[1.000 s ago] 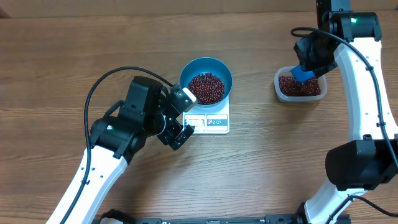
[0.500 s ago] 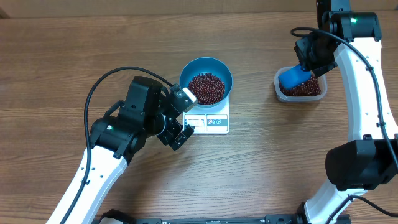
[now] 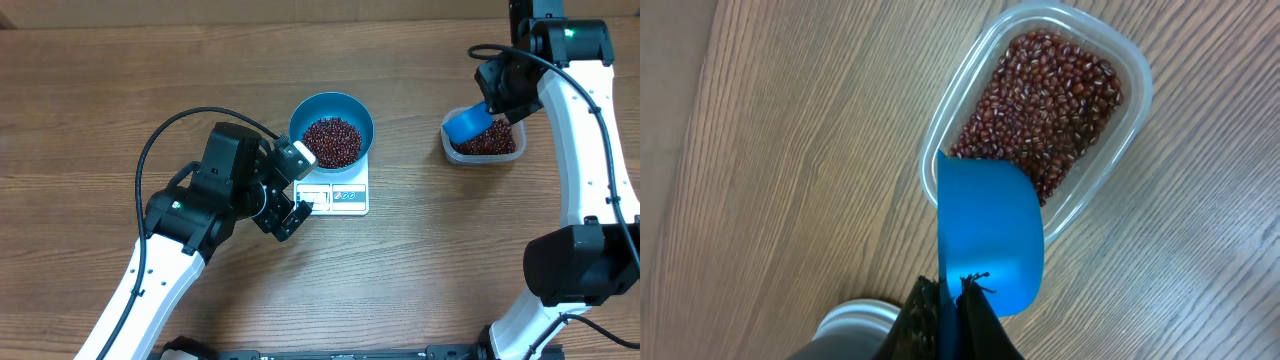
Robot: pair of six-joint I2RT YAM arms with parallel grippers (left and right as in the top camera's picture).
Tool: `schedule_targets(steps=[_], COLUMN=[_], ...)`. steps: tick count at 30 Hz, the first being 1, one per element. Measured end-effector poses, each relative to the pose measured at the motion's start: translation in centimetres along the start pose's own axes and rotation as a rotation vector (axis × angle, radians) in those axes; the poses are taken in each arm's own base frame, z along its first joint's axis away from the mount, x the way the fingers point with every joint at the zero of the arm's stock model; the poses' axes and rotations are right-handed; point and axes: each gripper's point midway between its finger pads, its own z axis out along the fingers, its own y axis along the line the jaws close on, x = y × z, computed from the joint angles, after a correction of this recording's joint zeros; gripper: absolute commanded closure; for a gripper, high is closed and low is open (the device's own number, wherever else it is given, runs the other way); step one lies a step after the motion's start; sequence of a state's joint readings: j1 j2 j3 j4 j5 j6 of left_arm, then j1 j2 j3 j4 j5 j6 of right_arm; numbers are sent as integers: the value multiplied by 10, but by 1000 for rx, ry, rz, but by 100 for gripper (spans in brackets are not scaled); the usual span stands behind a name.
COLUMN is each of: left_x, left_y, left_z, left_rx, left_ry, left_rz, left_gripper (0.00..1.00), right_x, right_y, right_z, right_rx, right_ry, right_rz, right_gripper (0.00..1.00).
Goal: Scoop item into bowl and weigh 150g on scale
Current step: 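Lay the blue scoop down inside the bean tub with the right gripper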
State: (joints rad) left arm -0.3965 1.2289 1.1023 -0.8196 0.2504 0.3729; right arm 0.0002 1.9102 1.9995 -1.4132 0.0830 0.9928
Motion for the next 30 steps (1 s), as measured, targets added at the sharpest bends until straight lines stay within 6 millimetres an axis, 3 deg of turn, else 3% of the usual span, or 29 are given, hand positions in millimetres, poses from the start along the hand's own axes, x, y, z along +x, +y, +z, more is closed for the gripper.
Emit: schedule_targets(steps=[9,22,30], left_x=[0,0,0], left_y=[0,0,0], left_z=[0,0,0], left_rx=[0,0,0], left_ry=[0,0,0], left_rz=[0,0,0], left_gripper=[0,1,0], right_x=[-25,-37,-32], right_y=[-16,-20,-30], right_z=[1,3,23], right_rx=[28,51,94], right_ry=[-38,-98,-84], right_rz=[41,36,31], right_gripper=[96,96,96])
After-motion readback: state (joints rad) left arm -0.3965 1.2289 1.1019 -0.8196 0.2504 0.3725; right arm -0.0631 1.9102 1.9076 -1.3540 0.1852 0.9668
